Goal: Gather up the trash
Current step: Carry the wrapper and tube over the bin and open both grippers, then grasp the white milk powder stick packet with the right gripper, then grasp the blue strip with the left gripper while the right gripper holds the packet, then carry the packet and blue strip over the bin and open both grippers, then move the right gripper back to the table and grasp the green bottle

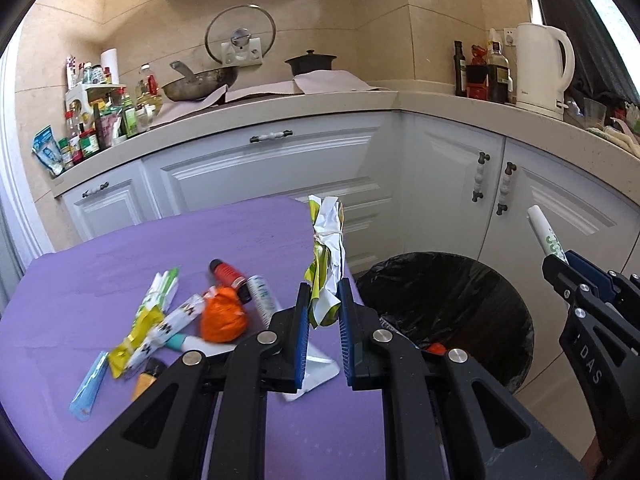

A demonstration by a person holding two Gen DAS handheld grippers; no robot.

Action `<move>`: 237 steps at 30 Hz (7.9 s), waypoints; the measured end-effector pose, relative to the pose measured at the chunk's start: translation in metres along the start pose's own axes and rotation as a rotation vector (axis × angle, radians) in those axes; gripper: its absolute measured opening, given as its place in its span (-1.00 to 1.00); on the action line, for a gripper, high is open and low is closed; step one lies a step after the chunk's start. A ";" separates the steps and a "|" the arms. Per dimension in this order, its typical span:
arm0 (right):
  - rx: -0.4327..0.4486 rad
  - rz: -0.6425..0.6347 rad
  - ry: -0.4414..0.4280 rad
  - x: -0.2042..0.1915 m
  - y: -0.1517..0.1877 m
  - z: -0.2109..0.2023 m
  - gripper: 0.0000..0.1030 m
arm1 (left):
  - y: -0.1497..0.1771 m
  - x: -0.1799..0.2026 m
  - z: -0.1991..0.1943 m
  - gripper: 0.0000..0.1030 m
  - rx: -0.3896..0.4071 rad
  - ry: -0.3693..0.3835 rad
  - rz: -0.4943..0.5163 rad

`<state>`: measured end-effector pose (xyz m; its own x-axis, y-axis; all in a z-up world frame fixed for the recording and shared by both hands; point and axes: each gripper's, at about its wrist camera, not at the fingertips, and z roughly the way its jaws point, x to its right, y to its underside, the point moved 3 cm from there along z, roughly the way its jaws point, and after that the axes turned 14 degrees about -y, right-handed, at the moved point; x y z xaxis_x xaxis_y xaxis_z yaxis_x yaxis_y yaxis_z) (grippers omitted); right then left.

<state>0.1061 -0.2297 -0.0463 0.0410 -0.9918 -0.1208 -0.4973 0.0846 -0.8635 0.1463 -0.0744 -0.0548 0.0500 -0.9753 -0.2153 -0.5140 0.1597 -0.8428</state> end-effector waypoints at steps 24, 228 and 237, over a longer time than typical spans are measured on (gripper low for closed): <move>-0.045 0.042 0.040 0.035 0.000 0.047 -0.55 | -0.014 0.049 0.050 -0.60 -0.056 0.025 0.060; -0.170 -0.153 -0.229 -0.212 0.026 0.032 0.48 | 0.093 -0.259 0.004 0.16 -0.199 -0.405 -0.202; -0.277 -0.198 -0.241 -0.241 0.042 0.053 0.25 | 0.109 -0.298 0.011 0.16 -0.243 -0.467 -0.241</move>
<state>0.1213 0.0179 -0.0794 0.3448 -0.9327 -0.1055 -0.6726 -0.1671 -0.7209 0.0848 0.2352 -0.0873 0.5340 -0.8003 -0.2727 -0.6203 -0.1517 -0.7695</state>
